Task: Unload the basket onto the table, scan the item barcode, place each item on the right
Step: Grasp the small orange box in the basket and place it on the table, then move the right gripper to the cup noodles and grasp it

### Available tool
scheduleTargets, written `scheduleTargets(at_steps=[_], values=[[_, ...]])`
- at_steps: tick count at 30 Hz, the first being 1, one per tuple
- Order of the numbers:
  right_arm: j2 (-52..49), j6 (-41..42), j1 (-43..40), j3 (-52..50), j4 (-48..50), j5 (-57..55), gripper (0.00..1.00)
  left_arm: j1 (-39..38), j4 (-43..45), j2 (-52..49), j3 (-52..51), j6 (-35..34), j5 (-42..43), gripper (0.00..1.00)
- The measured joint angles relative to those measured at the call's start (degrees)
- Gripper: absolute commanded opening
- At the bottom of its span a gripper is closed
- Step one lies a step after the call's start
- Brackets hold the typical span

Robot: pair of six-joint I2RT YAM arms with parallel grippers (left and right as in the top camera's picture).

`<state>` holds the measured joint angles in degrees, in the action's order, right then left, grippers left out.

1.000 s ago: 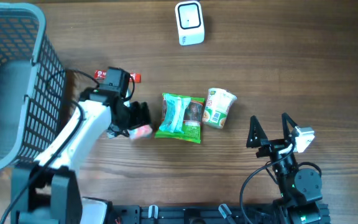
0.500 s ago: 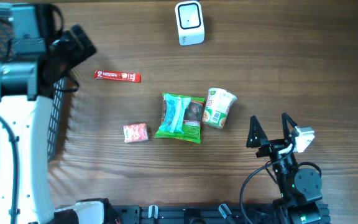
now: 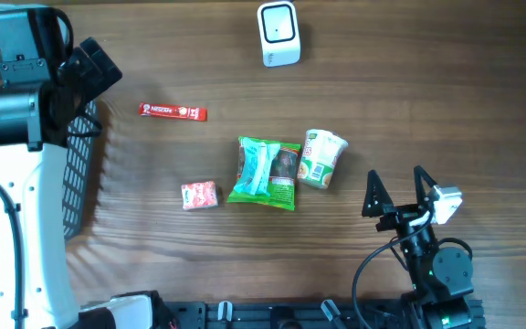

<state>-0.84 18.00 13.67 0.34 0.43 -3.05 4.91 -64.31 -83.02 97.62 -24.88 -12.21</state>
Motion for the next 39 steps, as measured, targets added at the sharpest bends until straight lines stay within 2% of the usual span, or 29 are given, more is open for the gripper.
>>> scheduleTargets(at_steps=[18,24,27,29,34,35,38,39], values=[[0.0,0.0,0.0,0.02,0.0,0.0,1.0,0.0,0.0,0.0,0.0,0.15,0.0,1.0],[0.0,3.23,0.0,0.02,-0.04,1.53,1.0,0.0,0.0,0.0,0.0,0.15,0.0,1.0],[-0.44,3.87,0.0,0.98,-5.42,1.77,1.0,0.0,0.02,0.0,0.0,0.17,0.0,1.0],[-2.78,4.07,0.0,6.82,-16.83,1.75,1.0,0.0,0.02,0.0,0.0,0.17,0.0,1.0],[-19.39,4.31,0.0,37.03,-37.55,2.21,1.0,0.0,0.09,0.0,0.0,0.17,-0.07,1.0],[-26.67,4.2,0.0,46.1,-44.06,3.08,1.0,-0.02,0.02,-0.02,0.0,0.17,-0.02,1.0],[-42.71,2.97,-0.02,64.59,-57.22,4.22,1.0,0.0,-0.09,-0.02,0.02,0.17,-0.2,1.0],[-53.09,2.73,0.0,74.66,-58.95,5.92,0.9,-0.02,0.0,0.0,0.02,0.17,-0.26,1.0]])
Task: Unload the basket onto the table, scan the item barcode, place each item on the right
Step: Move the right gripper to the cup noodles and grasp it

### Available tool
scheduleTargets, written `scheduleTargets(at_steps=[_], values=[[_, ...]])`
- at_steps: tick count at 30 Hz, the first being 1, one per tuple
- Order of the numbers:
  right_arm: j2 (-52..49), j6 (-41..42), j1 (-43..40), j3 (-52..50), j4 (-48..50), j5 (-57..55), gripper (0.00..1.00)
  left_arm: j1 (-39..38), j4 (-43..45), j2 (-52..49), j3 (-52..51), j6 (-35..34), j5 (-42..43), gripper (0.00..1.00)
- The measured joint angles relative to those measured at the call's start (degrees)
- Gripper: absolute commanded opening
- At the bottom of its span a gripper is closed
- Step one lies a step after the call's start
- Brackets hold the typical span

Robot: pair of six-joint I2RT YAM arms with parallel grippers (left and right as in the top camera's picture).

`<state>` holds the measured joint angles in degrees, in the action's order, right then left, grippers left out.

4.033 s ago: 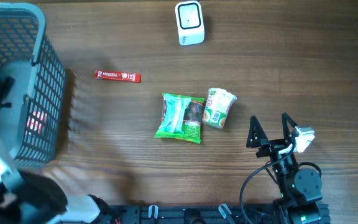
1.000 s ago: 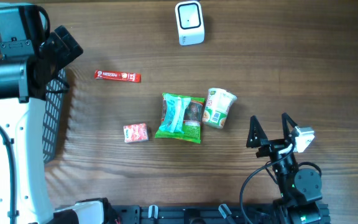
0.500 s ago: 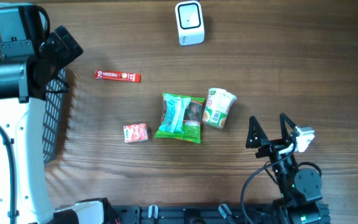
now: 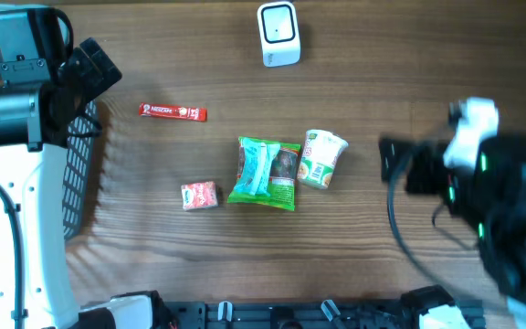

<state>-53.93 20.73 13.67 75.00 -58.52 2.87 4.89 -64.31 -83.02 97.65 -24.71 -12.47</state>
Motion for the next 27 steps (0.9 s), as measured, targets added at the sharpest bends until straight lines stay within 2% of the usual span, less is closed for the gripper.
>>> scheduleTargets(at_steps=[2,3,4,5,6,7,8,12,15,22,27], values=[[-7.72,-0.94,-0.2,5.97,0.46,5.97,0.52,0.02,0.0,-0.07,0.0,0.0,-0.02,1.0],[-11.17,-1.42,-0.22,7.28,2.86,10.86,0.45,0.02,0.0,-0.07,0.0,0.0,-0.04,1.0],[-13.6,-1.7,-0.22,7.56,3.3,14.01,0.45,0.02,0.0,-0.07,0.0,0.0,-0.09,1.0],[-15.87,-1.7,-0.22,7.63,2.8,16.09,0.7,0.02,-0.02,-0.07,0.0,0.0,-0.11,1.0],[-18.69,-1.7,-0.22,7.65,1.68,17.51,0.85,0.02,-0.02,-0.07,0.0,0.0,-0.11,1.0],[-21.42,-1.29,-0.22,7.85,-0.07,18.01,0.95,0.02,-0.02,-0.07,0.0,0.0,-0.13,1.0],[-25.07,-1.22,-0.22,7.87,-1.97,18.14,0.97,0.0,-0.02,-0.07,0.0,0.0,-0.13,1.0],[-39.56,-0.59,-0.22,7.8,-5.16,18.03,1.0,0.02,0.0,-0.07,0.0,0.0,-0.11,1.0],[-44.72,3.26,-0.22,7.06,-4.31,14.6,1.0,0.0,-0.02,-0.07,0.0,0.0,-0.13,1.0],[-45.27,10.23,0.85,-4.57,9.2,11.85,1.0,0.0,0.0,-0.07,0.0,0.0,-0.13,1.0],[-45.29,14.69,6.1,-6.88,12.37,5.51,1.0,0.02,-0.02,-0.07,0.0,0.0,-0.13,1.0]])
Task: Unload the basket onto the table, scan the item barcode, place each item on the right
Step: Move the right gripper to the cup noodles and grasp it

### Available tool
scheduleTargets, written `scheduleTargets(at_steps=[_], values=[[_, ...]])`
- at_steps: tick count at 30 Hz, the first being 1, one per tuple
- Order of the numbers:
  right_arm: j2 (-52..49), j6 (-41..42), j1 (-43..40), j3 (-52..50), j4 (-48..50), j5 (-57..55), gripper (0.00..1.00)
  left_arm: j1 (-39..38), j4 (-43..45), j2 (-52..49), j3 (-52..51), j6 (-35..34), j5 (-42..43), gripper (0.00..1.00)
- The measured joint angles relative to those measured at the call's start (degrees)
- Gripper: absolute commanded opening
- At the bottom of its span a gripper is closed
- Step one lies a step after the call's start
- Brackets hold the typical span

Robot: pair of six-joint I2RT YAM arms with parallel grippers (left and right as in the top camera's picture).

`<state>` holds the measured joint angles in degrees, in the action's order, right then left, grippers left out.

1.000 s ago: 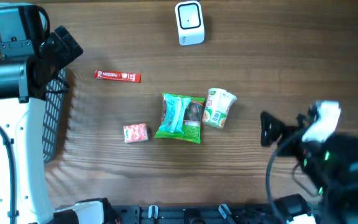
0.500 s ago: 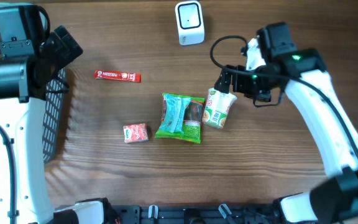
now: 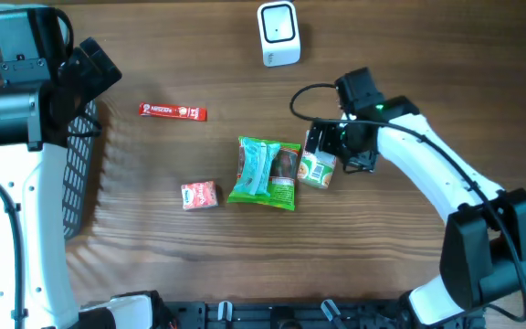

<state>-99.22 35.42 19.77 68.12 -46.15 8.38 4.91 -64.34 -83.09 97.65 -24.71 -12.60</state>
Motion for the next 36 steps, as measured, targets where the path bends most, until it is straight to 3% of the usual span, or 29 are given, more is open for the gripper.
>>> scheduleTargets(at_steps=[14,20,36], values=[[0.07,4.46,0.92,-4.68,9.01,-2.97,1.0,-0.02,0.0,0.0,-0.02,0.0,0.0,1.0],[1.09,5.31,-2.78,-4.68,9.07,-0.22,1.0,0.0,0.0,0.0,-0.02,0.0,0.0,1.0],[0.87,7.02,2.38,-4.68,10.43,-6.36,1.0,-0.02,0.0,0.0,-0.02,0.0,0.0,1.0]])
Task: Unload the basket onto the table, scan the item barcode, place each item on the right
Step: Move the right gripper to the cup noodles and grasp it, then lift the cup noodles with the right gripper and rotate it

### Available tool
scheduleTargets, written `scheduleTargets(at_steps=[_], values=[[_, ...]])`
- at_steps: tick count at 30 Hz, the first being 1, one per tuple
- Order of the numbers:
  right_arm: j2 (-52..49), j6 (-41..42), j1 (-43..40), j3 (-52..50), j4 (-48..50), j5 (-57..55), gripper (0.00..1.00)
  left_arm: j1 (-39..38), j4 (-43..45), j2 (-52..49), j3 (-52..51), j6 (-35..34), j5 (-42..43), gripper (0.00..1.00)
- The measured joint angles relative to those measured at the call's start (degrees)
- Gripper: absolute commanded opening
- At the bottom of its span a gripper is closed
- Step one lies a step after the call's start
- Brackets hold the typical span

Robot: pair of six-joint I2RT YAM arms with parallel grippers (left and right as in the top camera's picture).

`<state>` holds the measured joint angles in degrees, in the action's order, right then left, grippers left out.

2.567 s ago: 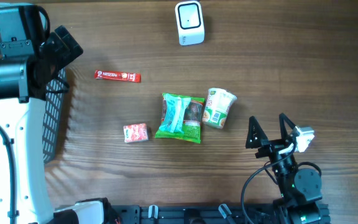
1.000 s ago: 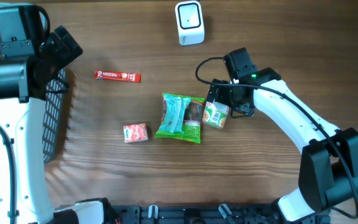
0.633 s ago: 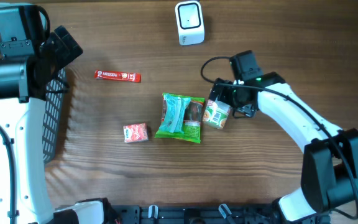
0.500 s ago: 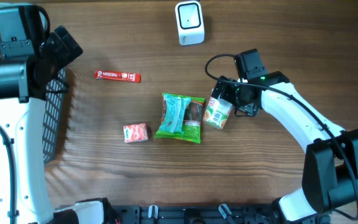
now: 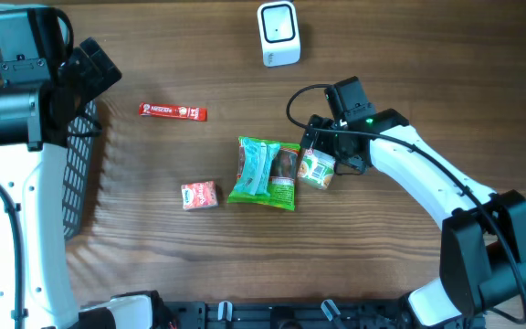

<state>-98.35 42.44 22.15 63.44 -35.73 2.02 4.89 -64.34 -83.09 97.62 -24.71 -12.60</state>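
Observation:
A small green-and-white cup [image 5: 317, 170] lies on its side at the table's middle, touching the right edge of a green snack packet [image 5: 263, 172]. My right gripper [image 5: 329, 152] is low over the cup's upper end, open, with a dark finger on either side of it. The cup's rim is hidden under the gripper. The white barcode scanner [image 5: 278, 34] stands at the far edge. My left gripper [image 5: 94, 66] is parked at the far left, by the basket, and its fingers cannot be made out.
A red chocolate bar [image 5: 173, 111] lies left of centre. A small pink packet [image 5: 199, 195] sits left of the green packet. A black wire basket [image 5: 82, 174] stands at the left edge beside the left arm's white base.
My right gripper has shifted slightly left and lower onto the cup, covering more of its upper end. The cup and the other items lie where they were.
My right gripper first stood open at the near right edge, far from the items. It was then blurred in motion at the right side of the table. After that it hung over the cup, and now it straddles the cup's upper end. The left arm has stayed put.

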Motion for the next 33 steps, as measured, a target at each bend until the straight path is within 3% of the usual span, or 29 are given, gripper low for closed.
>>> scheduleTargets(at_steps=[3,10,16,23,28,33], values=[[-2.89,0.46,0.0,-0.07,0.02,-0.17,0.97,0.02,0.0,0.0,0.02,0.0,0.0,1.0],[-3.06,1.27,0.0,-0.11,0.04,0.68,0.77,0.0,0.0,0.0,0.02,0.0,0.0,1.0],[-1.75,-2.1,0.0,-0.11,0.22,0.9,0.73,0.02,0.0,0.0,0.02,0.0,0.0,1.0],[8.35,-10.45,0.0,-0.15,0.13,0.46,0.73,0.02,0.0,0.0,0.0,0.0,0.0,1.0],[15.32,-11.72,0.11,-0.15,-0.31,-6.99,0.74,0.02,0.0,0.0,0.0,0.0,0.0,1.0],[15.43,-11.15,6.45,-7.93,13.97,-21.2,0.79,0.0,-0.09,0.0,0.02,0.0,0.0,1.0]])
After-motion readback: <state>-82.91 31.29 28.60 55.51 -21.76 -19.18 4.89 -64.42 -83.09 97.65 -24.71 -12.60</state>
